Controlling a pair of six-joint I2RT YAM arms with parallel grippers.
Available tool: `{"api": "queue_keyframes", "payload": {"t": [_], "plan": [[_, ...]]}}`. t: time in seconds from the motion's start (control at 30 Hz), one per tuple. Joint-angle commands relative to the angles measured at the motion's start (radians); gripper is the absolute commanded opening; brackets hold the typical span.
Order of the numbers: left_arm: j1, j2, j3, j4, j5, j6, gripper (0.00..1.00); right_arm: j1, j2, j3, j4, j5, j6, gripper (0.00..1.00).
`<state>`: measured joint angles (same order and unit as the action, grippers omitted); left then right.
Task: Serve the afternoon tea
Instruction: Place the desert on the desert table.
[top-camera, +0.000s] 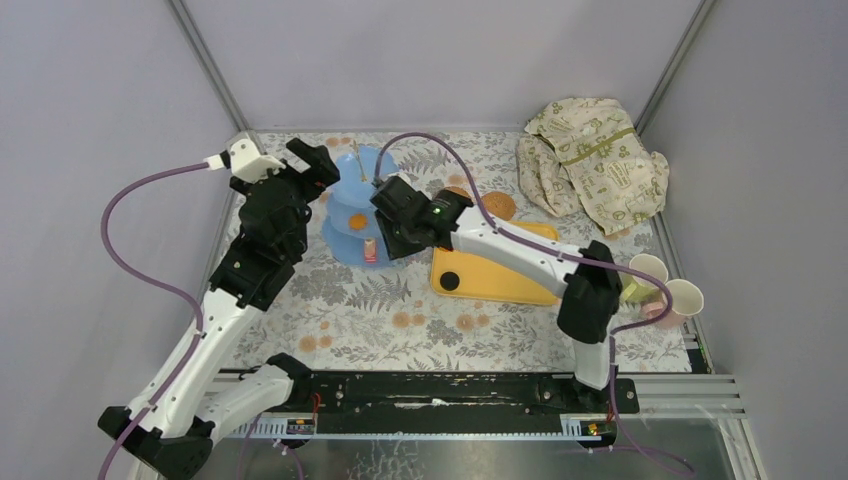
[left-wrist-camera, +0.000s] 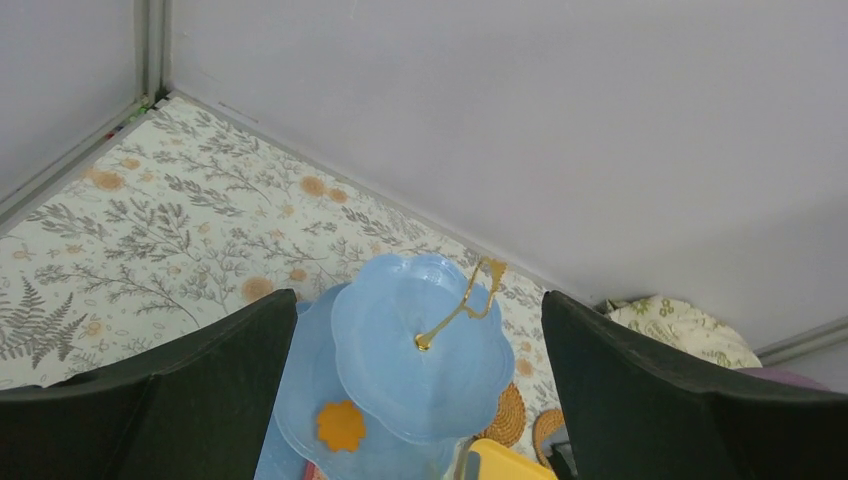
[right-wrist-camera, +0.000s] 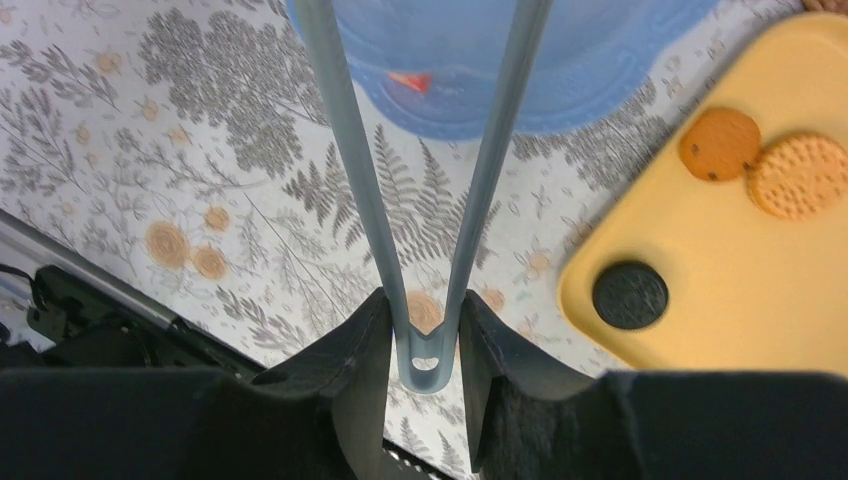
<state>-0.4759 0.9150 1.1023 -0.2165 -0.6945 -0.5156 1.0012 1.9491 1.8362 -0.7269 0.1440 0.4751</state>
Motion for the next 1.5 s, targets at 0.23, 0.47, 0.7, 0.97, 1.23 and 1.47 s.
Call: {"api": "queue_keyframes", "payload": {"t": [0.23, 0.47, 0.7, 0.97, 1.23, 1.47], "plan": [[0.006, 0.082, 0.031, 0.119, 0.211, 0.154, 1.00, -0.009, -0.375, -0.372, 0.081, 0.132, 0.006, 0.36], [0.019, 0.198, 0.115, 0.108, 0.201, 0.163, 1.00, -0.027, -0.537, -0.554, 0.107, 0.143, 0.012, 0.36], [0.105, 0.342, 0.296, -0.005, 0.351, 0.086, 1.00, -0.042, -0.663, -0.672, 0.110, 0.144, 0.014, 0.36], [0.195, 0.526, 0.579, -0.315, 0.562, -0.002, 0.90, -0.055, -0.746, -0.726, 0.113, 0.143, 0.008, 0.36], [0.223, 0.718, 0.820, -0.626, 0.726, 0.041, 0.64, -0.056, -0.795, -0.750, 0.136, 0.127, 0.012, 0.36], [0.223, 0.693, 0.765, -0.658, 0.699, 0.042, 0.59, -0.055, -0.825, -0.772, 0.145, 0.111, 0.016, 0.36]]}}
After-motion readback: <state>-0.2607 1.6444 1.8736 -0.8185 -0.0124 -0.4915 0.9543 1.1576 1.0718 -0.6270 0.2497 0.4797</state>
